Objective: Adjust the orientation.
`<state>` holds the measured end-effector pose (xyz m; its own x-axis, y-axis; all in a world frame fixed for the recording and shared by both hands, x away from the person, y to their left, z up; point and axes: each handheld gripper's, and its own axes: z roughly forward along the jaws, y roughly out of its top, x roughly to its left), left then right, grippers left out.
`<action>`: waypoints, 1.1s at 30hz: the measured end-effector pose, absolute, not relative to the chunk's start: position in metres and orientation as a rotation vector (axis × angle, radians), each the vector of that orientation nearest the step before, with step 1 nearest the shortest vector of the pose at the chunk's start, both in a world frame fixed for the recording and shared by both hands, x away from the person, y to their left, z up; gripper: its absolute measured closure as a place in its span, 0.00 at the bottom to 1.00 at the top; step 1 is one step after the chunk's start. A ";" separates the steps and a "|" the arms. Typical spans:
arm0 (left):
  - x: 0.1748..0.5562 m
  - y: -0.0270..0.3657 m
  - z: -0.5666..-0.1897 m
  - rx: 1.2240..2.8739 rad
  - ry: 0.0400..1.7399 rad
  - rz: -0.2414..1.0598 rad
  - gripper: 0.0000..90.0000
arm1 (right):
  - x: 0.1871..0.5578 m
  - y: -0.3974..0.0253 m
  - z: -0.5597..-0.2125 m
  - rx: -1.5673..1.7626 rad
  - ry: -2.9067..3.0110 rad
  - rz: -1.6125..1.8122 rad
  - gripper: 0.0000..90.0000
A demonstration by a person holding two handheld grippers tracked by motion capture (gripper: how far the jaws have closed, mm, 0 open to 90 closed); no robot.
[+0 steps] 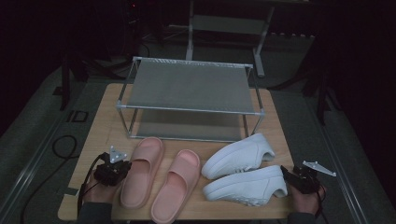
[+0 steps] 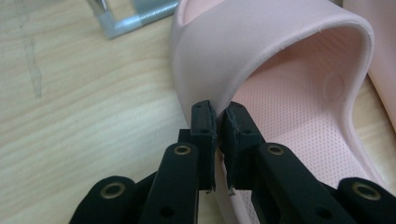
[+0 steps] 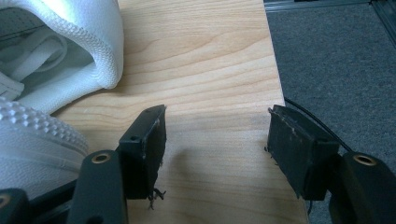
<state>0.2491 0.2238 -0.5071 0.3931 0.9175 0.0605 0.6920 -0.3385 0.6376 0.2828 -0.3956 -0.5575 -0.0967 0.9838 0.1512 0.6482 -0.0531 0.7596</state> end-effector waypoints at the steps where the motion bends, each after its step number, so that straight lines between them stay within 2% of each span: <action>1: 0.247 0.224 -0.507 2.130 1.378 0.569 0.93 | 0.283 -0.395 -0.557 1.734 1.776 0.989 0.41; 9: 0.229 0.225 -0.507 2.103 1.411 0.554 0.92 | 0.283 -0.395 -0.557 1.733 1.776 0.989 0.41; 11: 0.228 0.225 -0.506 2.092 1.408 0.545 0.88 | 0.283 -0.395 -0.557 1.733 1.776 0.989 0.41; 12: 0.225 0.225 -0.502 2.059 1.408 0.548 0.81 | 0.283 -0.395 -0.557 1.733 1.776 0.989 0.41; 15: 0.223 0.225 -0.497 2.042 1.395 0.545 0.76 | 0.283 -0.395 -0.557 1.733 1.776 0.989 0.41; 24: 0.223 0.210 -0.469 2.022 1.270 0.550 0.74 | 0.283 -0.395 -0.557 1.735 1.774 0.989 0.41; 33: 0.234 0.182 -0.465 2.032 1.165 0.490 0.76 | 0.283 -0.396 -0.557 1.733 1.776 0.988 0.41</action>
<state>0.2339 0.1825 -0.4649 0.5168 0.8556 -0.0296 0.5766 -0.3224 0.7507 0.2829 -0.3956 -0.5575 -0.0950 0.9838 0.1519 0.6479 -0.0547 0.7597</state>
